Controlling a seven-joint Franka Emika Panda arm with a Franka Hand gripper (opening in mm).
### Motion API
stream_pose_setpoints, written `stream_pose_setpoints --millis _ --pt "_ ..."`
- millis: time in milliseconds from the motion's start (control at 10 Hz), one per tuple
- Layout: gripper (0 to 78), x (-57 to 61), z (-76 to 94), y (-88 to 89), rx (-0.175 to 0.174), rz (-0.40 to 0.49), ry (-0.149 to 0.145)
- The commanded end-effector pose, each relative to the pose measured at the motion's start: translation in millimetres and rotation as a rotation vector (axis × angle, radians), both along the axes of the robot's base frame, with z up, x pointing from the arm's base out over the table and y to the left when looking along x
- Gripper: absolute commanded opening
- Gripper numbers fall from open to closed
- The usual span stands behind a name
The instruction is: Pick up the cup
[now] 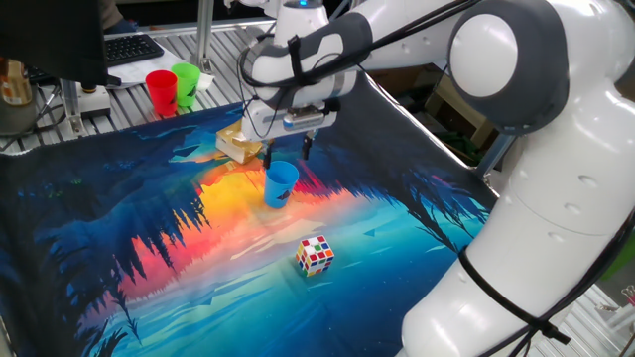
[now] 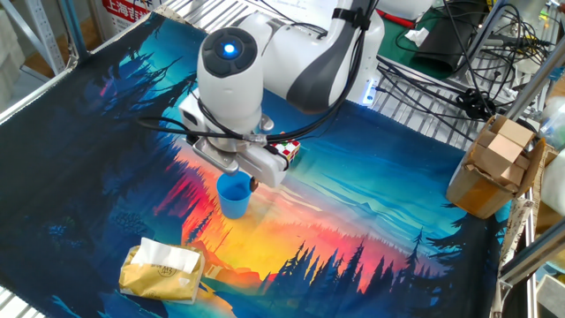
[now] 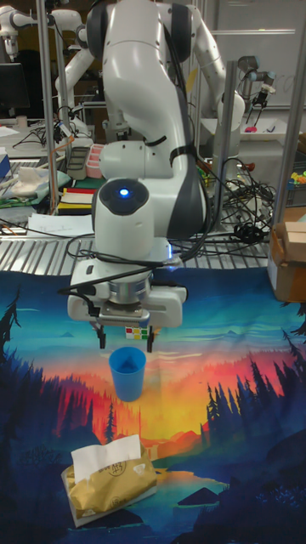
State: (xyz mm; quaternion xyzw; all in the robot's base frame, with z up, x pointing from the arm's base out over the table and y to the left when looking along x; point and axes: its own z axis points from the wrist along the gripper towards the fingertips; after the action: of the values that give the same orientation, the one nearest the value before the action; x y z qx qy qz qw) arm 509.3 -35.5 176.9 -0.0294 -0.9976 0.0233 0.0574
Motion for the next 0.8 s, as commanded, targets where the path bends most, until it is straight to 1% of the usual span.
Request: stream_pose_setpoints --millis 100,500,700,800 --pt "77.4 -3.8 -9.1 1.6 -0.001 -0.002 -0.028" --pt "77.4 -4.2 -15.6 -3.7 0.003 0.003 -0.039" --pt "77.4 -4.4 -19.1 -4.2 0.007 0.001 -0.042" --pt "77.4 -5.6 -22.1 -2.7 0.009 -0.007 -0.049"
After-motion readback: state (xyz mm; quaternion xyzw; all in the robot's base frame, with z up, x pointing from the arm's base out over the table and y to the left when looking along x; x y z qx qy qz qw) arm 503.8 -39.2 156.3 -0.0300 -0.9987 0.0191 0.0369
